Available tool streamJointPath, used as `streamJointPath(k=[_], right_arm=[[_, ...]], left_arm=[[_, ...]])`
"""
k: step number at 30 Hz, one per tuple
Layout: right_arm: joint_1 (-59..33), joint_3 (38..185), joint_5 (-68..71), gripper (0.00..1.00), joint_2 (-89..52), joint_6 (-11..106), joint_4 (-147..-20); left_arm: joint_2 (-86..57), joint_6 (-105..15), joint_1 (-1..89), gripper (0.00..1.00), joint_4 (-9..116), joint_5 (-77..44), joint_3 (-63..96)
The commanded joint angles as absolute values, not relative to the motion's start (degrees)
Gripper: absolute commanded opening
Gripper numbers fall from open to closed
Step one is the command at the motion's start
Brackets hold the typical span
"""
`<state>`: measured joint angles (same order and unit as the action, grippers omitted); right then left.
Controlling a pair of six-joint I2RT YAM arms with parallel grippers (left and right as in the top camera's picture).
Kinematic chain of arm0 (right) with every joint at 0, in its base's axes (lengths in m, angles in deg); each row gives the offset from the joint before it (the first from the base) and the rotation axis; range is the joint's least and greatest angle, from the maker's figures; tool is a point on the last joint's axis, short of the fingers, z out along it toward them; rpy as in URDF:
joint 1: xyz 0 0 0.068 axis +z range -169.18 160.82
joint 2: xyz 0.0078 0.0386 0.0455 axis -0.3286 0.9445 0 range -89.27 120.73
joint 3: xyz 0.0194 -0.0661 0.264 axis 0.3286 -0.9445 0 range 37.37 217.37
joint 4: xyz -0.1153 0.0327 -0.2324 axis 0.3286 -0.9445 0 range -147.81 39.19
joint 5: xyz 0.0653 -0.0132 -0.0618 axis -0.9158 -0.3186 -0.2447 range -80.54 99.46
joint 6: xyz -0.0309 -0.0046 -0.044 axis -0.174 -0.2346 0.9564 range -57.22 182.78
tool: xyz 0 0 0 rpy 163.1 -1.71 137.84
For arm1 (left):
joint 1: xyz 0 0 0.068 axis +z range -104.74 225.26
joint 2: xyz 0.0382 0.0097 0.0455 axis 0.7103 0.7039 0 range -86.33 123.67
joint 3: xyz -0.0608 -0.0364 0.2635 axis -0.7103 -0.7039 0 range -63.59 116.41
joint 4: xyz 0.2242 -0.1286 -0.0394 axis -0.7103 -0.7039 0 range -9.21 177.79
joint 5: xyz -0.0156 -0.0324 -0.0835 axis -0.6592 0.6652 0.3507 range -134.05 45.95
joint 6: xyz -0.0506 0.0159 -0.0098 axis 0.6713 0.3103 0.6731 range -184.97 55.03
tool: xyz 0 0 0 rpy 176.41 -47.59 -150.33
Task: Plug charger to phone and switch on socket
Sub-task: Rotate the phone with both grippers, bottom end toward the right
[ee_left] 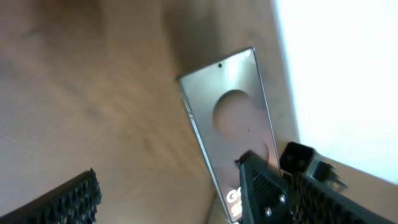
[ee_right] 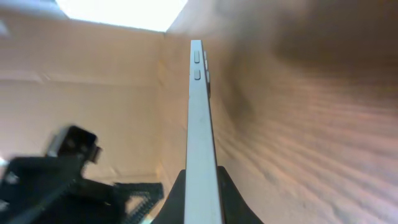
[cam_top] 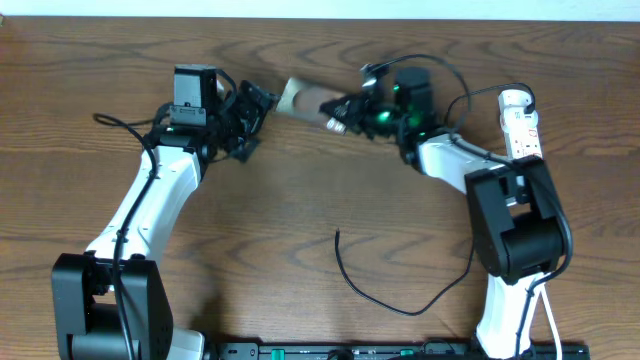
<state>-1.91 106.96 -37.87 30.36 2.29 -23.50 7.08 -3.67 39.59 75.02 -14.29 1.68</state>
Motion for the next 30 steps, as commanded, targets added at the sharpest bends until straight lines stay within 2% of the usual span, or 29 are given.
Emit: streamJointPath(k=[1, 6, 12, 16, 19, 30], right_arm=[[-4.13, 107.76, -38.70, 0.01, 30.32, -12.40, -16.66], [-4.64, 107.76, -38.98, 0.01, 30.32, -21.47, -8.36], [-3.65, 107.76, -40.14, 0.01, 30.32, -25.76, -1.32], [-1.95, 107.76, -41.72, 0.01, 30.32, -27.09, 0.02], [-0.16, 107.76, -42.59, 0.01, 30.32, -27.26, 0.02], [6.77, 107.76, -43.66, 0.01, 30.32, -27.20, 0.87]], left_arm=[[6.82, -6.01, 39.83, 0.94, 84.07, -9.15, -0.65], [6.84, 0.65, 39.83, 0.94, 108.50, -5.44, -9.22], [6.84, 7.04, 39.83, 0.94, 134.07, -5.88, -20.48], [6.86, 9.51, 39.83, 0.95, 146.51, -8.41, -25.09], [6.86, 10.21, 39.83, 0.95, 150.71, -10.25, -26.73], [6.86, 9.66, 39.83, 0.95, 150.93, -14.97, -26.84]])
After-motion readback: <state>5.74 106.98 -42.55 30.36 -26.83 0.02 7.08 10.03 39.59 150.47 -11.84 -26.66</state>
